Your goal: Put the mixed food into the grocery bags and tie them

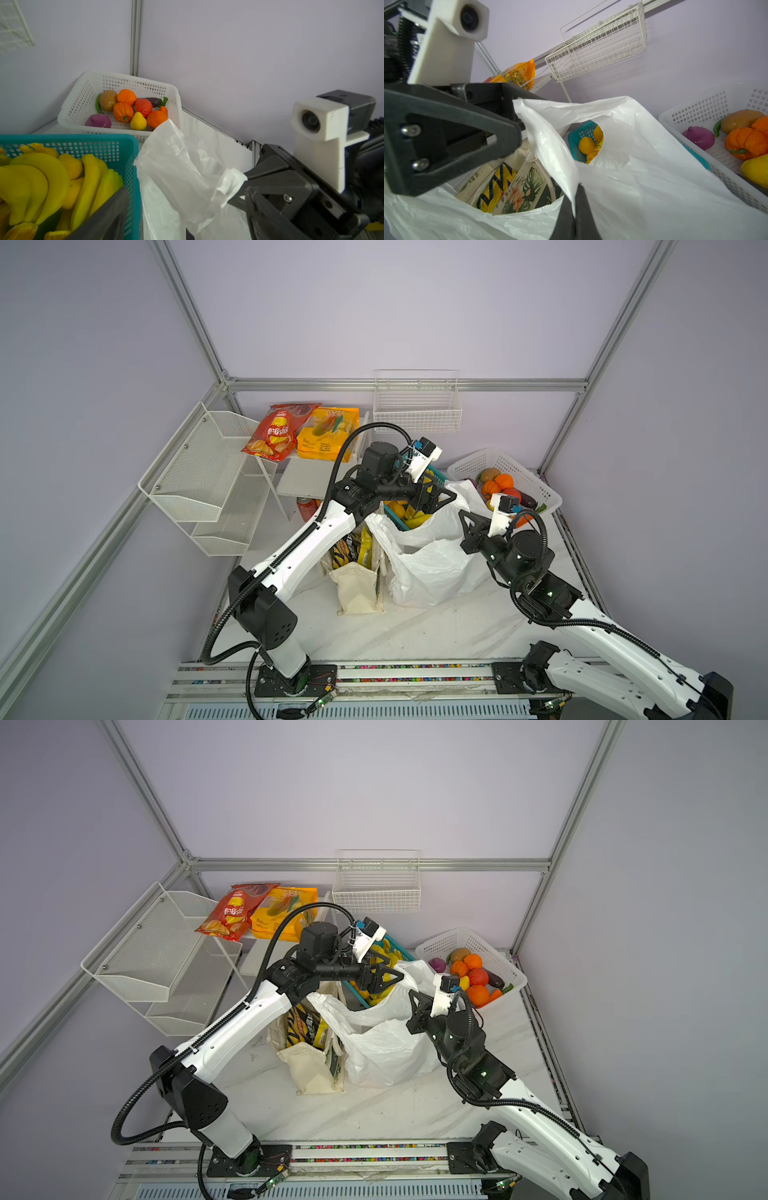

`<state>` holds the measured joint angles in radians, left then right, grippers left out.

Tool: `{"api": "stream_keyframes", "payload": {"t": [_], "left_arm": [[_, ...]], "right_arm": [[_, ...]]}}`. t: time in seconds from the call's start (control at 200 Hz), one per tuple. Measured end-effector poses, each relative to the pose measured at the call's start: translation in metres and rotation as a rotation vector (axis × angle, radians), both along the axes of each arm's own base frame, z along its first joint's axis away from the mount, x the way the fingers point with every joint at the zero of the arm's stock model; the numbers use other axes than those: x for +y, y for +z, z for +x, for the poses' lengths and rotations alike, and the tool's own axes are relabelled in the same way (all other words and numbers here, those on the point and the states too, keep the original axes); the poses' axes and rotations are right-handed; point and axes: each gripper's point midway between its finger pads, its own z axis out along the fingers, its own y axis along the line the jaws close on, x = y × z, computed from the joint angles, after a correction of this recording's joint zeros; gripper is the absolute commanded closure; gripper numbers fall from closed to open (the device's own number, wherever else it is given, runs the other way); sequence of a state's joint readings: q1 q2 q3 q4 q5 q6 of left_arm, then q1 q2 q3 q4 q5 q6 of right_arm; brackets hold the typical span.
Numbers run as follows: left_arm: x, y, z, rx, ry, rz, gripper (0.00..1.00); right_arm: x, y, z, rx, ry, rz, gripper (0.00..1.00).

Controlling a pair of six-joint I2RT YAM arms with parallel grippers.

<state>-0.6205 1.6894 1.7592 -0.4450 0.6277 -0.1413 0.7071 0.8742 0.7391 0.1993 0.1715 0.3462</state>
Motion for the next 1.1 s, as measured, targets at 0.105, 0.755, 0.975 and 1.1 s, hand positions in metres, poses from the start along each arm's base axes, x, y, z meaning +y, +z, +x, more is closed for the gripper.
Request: {"api": "stream_keyframes", "payload": {"t": [0.105, 0.755, 0.975, 1.1], "left_arm": [[-0.006, -0.005, -0.006, -0.003, -0.060, -0.001, 0.25], [-0.012, 0.014, -0.011, -0.072, -0.124, -0.065, 1.00], [-0.013, 0.014, -0.015, -0.065, -0.141, -0.068, 1.00], [-0.012, 0.010, -0.019, -0.042, -0.158, -0.060, 1.00]], "right_arm": [[0.000, 0.000, 0.000, 0.001, 0.003, 0.001, 1.00], [-0.008, 0.002, 0.000, -0.055, -0.028, -0.177, 0.05], [-0.015, 0.038, 0.000, -0.162, -0.062, -0.306, 0.03], [-0.018, 0.037, 0.005, -0.173, -0.087, -0.405, 0.03]]}}
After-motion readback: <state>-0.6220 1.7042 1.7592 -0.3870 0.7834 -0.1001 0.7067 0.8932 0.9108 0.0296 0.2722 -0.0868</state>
